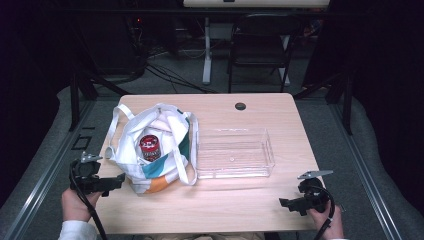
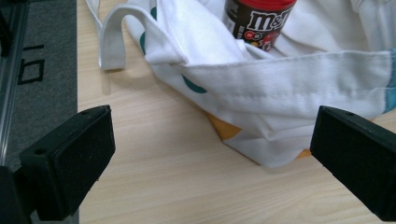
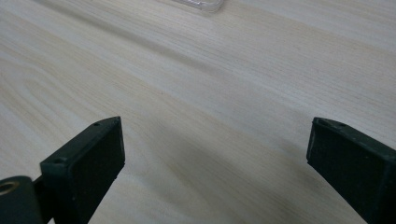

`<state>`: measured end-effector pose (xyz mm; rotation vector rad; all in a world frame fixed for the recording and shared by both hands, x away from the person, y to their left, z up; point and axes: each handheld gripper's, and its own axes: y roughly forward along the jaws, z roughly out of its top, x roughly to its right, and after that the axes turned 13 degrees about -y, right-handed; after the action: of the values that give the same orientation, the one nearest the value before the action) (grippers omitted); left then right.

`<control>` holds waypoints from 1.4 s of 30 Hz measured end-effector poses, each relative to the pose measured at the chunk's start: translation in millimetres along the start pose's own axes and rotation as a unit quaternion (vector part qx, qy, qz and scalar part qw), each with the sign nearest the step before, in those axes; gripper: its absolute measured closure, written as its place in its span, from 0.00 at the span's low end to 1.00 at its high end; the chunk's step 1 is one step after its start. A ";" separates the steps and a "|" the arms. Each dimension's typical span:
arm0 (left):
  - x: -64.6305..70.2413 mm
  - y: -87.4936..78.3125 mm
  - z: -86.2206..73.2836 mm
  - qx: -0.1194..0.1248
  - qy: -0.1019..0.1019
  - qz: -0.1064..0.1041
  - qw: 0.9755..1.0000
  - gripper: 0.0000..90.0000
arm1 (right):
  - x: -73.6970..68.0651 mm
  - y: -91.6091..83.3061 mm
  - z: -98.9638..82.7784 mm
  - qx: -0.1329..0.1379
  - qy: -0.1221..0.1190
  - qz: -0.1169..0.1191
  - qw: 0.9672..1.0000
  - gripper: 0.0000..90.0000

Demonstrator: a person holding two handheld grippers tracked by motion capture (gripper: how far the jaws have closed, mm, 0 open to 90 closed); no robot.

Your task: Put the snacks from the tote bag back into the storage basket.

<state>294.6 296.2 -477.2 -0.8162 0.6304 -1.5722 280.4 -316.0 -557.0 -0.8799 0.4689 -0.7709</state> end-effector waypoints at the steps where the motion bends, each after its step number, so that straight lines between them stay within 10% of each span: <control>1: 2.1 -3.0 4.1 0.005 0.003 -0.001 1.000 0.00 | -0.1 0.0 -0.1 0.000 -0.001 0.000 1.000 0.04; 15: 21.4 -7.6 40.1 0.028 0.020 -0.016 0.999 0.00 | -0.2 3.4 4.4 0.000 -0.005 0.000 1.000 0.04; 42: 64.7 33.1 93.0 0.006 0.061 -0.032 0.998 0.00 | -0.3 3.3 3.6 -0.004 -0.007 0.000 1.000 0.05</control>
<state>384.6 231.7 -436.5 -0.7426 0.6883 -1.6927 283.9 -312.7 -557.7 -0.8927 0.4608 -0.7634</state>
